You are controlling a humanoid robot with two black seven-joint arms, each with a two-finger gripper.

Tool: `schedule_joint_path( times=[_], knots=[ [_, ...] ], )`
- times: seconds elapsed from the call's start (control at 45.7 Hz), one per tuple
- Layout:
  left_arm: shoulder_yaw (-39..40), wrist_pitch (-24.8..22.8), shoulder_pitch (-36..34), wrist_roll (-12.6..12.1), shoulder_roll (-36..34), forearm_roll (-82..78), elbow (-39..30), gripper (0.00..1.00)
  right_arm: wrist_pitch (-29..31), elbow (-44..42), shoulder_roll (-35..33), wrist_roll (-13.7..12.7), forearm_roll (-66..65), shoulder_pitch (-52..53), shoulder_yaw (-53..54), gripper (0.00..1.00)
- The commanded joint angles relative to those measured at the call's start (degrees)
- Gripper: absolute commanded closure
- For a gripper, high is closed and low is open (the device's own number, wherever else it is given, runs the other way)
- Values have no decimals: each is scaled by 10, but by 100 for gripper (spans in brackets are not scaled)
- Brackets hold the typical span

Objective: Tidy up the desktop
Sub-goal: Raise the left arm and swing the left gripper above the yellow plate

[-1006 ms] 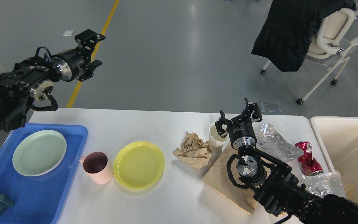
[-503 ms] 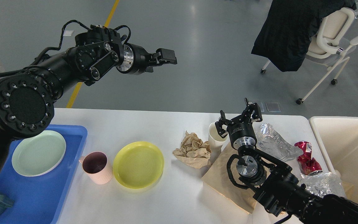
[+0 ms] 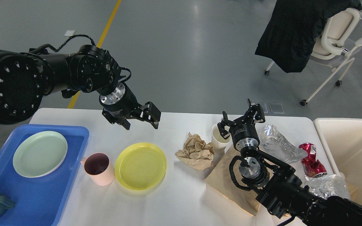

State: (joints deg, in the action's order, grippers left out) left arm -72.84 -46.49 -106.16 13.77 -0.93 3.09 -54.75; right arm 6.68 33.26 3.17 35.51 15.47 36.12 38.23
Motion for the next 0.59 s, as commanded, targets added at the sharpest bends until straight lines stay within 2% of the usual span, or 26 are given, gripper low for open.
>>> schedule_joint_path(
  times=[0.0,0.568],
  knots=[
    [9,3,-32,-1,-11,0,-78,0,0,0,0,0,0,0,0,0],
    [8,8,-30,0,-6,0,-78,0,0,0,0,0,0,0,0,0]
  ],
)
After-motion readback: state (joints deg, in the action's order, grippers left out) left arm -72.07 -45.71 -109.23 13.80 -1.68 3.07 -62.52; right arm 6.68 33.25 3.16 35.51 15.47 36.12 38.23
